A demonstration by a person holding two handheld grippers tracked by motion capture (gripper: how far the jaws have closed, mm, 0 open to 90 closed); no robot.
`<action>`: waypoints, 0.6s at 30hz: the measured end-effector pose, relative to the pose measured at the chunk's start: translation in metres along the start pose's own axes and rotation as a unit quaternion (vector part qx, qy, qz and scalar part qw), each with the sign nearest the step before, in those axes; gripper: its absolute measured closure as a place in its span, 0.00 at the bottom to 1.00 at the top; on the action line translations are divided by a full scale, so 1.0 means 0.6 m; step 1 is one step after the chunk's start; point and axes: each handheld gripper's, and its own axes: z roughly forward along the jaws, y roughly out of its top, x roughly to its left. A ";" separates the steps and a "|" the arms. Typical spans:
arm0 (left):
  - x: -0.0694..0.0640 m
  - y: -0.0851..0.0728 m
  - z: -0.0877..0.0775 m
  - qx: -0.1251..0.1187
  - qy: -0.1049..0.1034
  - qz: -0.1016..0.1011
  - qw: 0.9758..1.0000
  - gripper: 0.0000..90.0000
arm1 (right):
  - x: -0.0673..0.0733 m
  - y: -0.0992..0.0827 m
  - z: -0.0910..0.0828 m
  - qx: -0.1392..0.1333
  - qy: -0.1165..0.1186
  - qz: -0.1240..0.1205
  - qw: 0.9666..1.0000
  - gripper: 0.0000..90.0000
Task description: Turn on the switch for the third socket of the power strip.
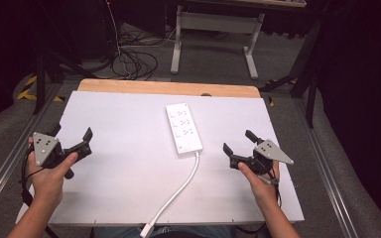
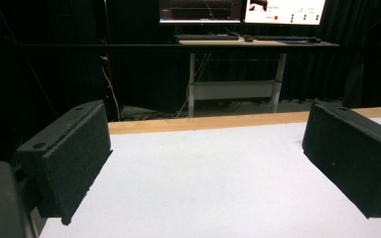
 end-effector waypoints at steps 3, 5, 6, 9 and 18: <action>-0.001 0.000 0.000 0.001 0.000 0.000 1.000 0.06 | 0.001 0.000 0.000 0.001 0.000 -0.003 1.000 0.07; -0.001 0.000 0.000 0.000 -0.001 0.001 1.000 0.06 | 0.002 0.000 0.001 0.001 0.000 -0.003 1.000 0.07; -0.001 0.000 0.000 0.000 -0.001 0.001 1.000 0.06 | 0.002 0.001 0.001 0.001 0.001 -0.005 1.000 0.07; -0.001 0.000 0.000 0.001 -0.001 0.000 1.000 0.06 | 0.003 0.001 0.001 0.001 -0.001 -0.005 1.000 0.08; -0.001 -0.001 0.001 0.001 -0.002 0.000 1.000 0.06 | 0.002 0.002 0.000 0.001 -0.008 0.004 1.000 0.25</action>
